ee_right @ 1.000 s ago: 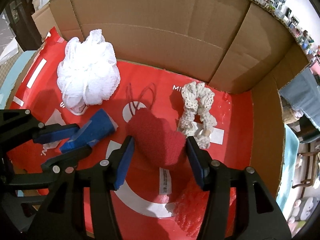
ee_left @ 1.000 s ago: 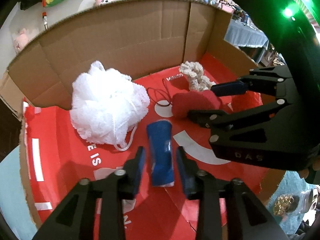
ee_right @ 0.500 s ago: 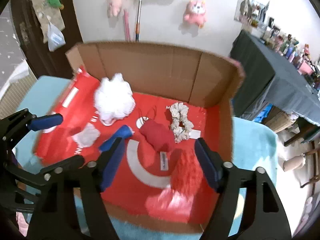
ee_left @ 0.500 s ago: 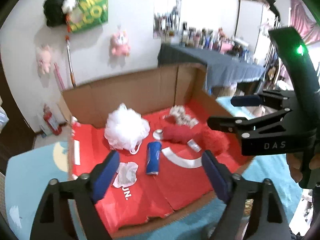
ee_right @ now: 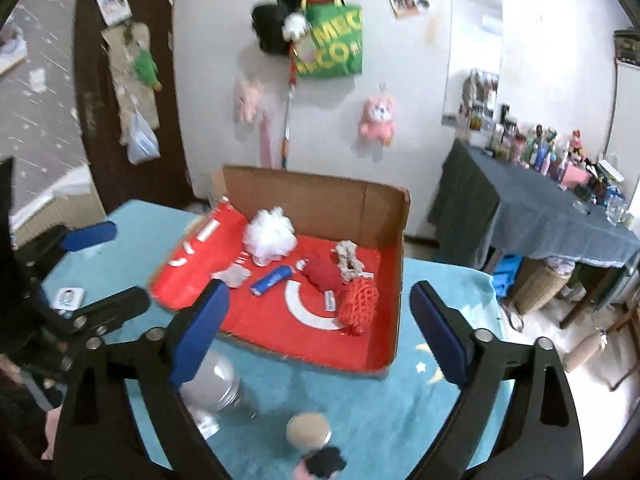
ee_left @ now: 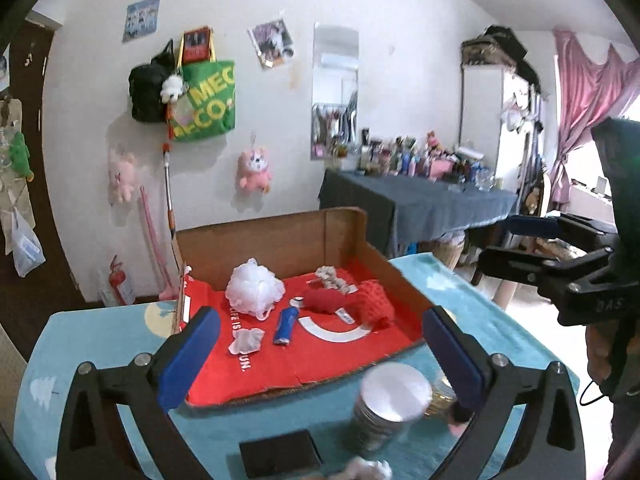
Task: Organize soft objects
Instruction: 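Withdraw both tools from the box back toward the table items, then grasp the white bunny plush with the left gripper while the right grasps the black scrunchie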
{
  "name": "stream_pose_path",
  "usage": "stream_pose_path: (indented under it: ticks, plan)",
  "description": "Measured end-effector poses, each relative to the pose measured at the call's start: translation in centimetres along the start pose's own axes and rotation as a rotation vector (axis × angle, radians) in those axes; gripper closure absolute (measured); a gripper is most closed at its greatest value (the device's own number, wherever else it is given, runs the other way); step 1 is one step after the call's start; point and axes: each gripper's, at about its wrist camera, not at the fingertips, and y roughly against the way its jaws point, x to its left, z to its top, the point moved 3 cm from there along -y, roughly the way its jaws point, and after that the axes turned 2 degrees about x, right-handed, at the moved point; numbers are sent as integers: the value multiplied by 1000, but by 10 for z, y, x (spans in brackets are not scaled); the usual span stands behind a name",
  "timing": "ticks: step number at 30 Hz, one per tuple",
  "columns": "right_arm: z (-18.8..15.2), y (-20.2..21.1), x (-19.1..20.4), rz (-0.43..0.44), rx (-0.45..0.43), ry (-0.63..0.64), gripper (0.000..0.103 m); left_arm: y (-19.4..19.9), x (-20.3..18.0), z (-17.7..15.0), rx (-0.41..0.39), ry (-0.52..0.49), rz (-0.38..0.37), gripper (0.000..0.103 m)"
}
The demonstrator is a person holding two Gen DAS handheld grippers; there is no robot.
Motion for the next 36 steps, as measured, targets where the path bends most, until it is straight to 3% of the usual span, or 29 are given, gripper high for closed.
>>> stream_pose_path:
  ticks: [6, 12, 19, 25, 28, 36]
  plan:
    - [-40, 53, 12, -33, -110, -20, 8, 33, -17, -27, -63, -8, 14, 0]
    - [-87, 78, 17, -72, -160, -68, 6, 46, -25, -63, -40, 43, -26, 0]
    - [-145, 66, 21, -111, -107, -133, 6, 49, -34, -111, -16, 70, 2, 0]
    - [-183, 44, 19, -114, -34, -172, 6, 31, -38, -145, 64, 78, 1, 0]
    - [-197, 32, 18, -142, -5, -166, 6, 19, -37, -161, 112, 91, -3, 0]
    - [-217, 9, 18, -114, 64, -191, 6, 1, -26, -179, 180, 113, 20, 0]
